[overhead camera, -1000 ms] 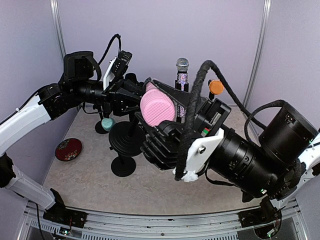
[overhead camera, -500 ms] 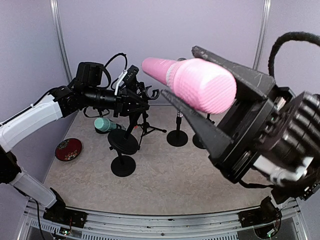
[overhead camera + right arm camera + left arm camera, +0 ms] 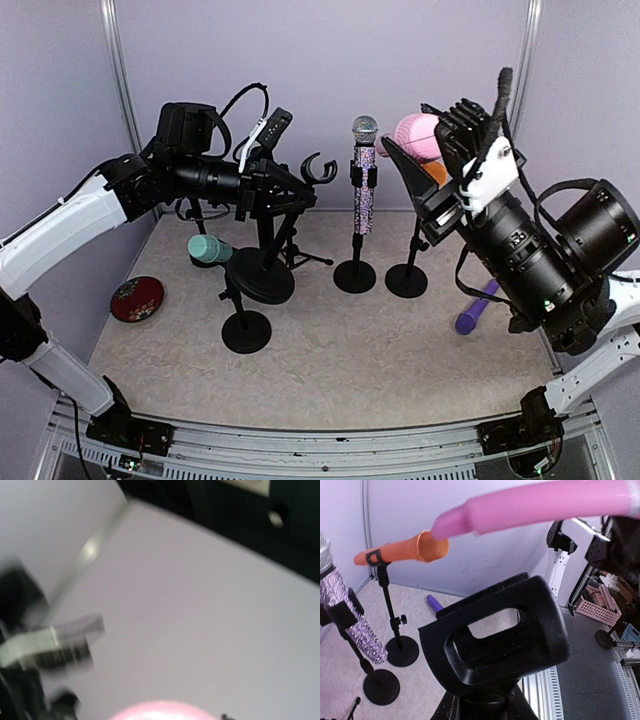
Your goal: Remove the microphone from the stand
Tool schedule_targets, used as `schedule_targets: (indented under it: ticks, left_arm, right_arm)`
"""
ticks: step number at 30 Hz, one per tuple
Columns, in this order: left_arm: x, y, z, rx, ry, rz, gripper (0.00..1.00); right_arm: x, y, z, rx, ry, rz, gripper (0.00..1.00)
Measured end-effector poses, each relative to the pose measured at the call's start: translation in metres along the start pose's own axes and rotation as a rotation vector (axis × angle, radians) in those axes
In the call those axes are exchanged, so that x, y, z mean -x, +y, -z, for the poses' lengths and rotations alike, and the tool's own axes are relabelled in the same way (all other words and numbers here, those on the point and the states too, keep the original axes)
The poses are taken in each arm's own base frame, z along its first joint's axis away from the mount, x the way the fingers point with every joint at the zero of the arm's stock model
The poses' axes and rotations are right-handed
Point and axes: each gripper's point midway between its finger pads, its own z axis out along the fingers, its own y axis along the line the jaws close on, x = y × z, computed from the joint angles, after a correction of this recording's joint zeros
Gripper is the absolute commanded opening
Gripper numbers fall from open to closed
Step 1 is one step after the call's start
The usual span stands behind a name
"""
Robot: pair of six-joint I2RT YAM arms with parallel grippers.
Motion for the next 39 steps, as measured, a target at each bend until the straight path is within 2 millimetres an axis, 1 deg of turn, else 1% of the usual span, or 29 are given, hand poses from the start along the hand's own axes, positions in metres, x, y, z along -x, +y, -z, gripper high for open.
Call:
schedule_targets:
  ticks: [1, 4, 5, 7, 10, 12, 13, 14, 16, 18, 20, 22, 26, 28, 31, 33, 34, 35, 37, 39]
  left_arm:
    - [0.010, -0.006, -0.001, -0.017, -0.015, -0.011, 0.00]
    - [0.033, -0.022, 0.001, -0.058, -0.052, -0.036, 0.00]
    - [0.040, -0.027, 0.002, -0.068, -0.064, -0.040, 0.00]
    - [0.052, -0.035, 0.006, -0.088, -0.088, -0.044, 0.00]
    - [0.075, -0.045, 0.017, -0.101, -0.135, -0.062, 0.00]
    - [0.092, -0.048, 0.027, -0.095, -0.171, -0.087, 0.00]
    - [0.101, -0.048, 0.034, -0.085, -0.192, -0.101, 0.00]
    - [0.106, -0.047, 0.041, -0.076, -0.208, -0.111, 0.00]
    - [0.117, -0.037, 0.064, -0.028, -0.240, -0.125, 0.00]
    - [0.123, -0.018, 0.093, 0.056, -0.269, -0.132, 0.00]
    - [0.124, -0.001, 0.118, 0.136, -0.291, -0.134, 0.00]
    - [0.118, 0.015, 0.146, 0.220, -0.304, -0.126, 0.00]
    - [0.101, 0.033, 0.188, 0.329, -0.306, -0.106, 0.00]
    - [0.089, 0.041, 0.207, 0.382, -0.301, -0.096, 0.00]
    - [0.057, 0.062, 0.236, 0.491, -0.277, -0.071, 0.00]
    - [0.035, 0.077, 0.248, 0.544, -0.255, -0.048, 0.00]
    - [0.019, 0.089, 0.253, 0.571, -0.237, -0.028, 0.00]
    - [0.007, 0.096, 0.255, 0.586, -0.221, -0.014, 0.00]
    - [-0.022, 0.114, 0.256, 0.614, -0.181, 0.022, 0.00]
    - [-0.047, 0.125, 0.253, 0.629, -0.143, 0.045, 0.00]
  right_arm:
    - [-0.017, -0.003, -0.002, -0.022, 0.043, 0.015, 0.00]
    - [-0.048, -0.016, -0.001, -0.076, 0.130, 0.023, 0.00]
    - [-0.054, -0.023, 0.002, -0.094, 0.150, 0.012, 0.00]
    - [-0.060, -0.036, 0.011, -0.119, 0.170, -0.021, 0.00]
    - [-0.069, -0.058, 0.025, -0.164, 0.191, -0.073, 0.00]
    - [-0.082, -0.066, 0.034, -0.191, 0.224, -0.094, 0.00]
    - [-0.090, -0.067, 0.037, -0.198, 0.244, -0.097, 0.00]
    - [-0.099, -0.065, 0.041, -0.200, 0.267, -0.095, 0.00]
    - [-0.120, -0.059, 0.047, -0.198, 0.313, -0.083, 0.00]
    - [-0.144, -0.046, 0.056, -0.175, 0.358, -0.065, 0.00]
    - [-0.160, -0.037, 0.063, -0.153, 0.389, -0.065, 0.00]
    - [-0.170, -0.029, 0.068, -0.129, 0.405, -0.086, 0.00]
    - [-0.176, -0.018, 0.071, -0.085, 0.408, -0.143, 0.00]
    - [-0.180, -0.013, 0.071, -0.070, 0.413, -0.158, 0.00]
    - [-0.197, -0.002, 0.074, -0.051, 0.444, -0.146, 0.00]
    - [-0.217, 0.006, 0.074, -0.045, 0.486, -0.115, 0.00]
    - [-0.230, 0.011, 0.075, -0.041, 0.512, -0.098, 0.00]
    - [-0.243, 0.016, 0.076, -0.034, 0.540, -0.077, 0.00]
    - [-0.268, 0.021, 0.079, -0.030, 0.592, -0.051, 0.00]
    - [-0.293, 0.019, 0.084, -0.046, 0.646, -0.040, 0.00]
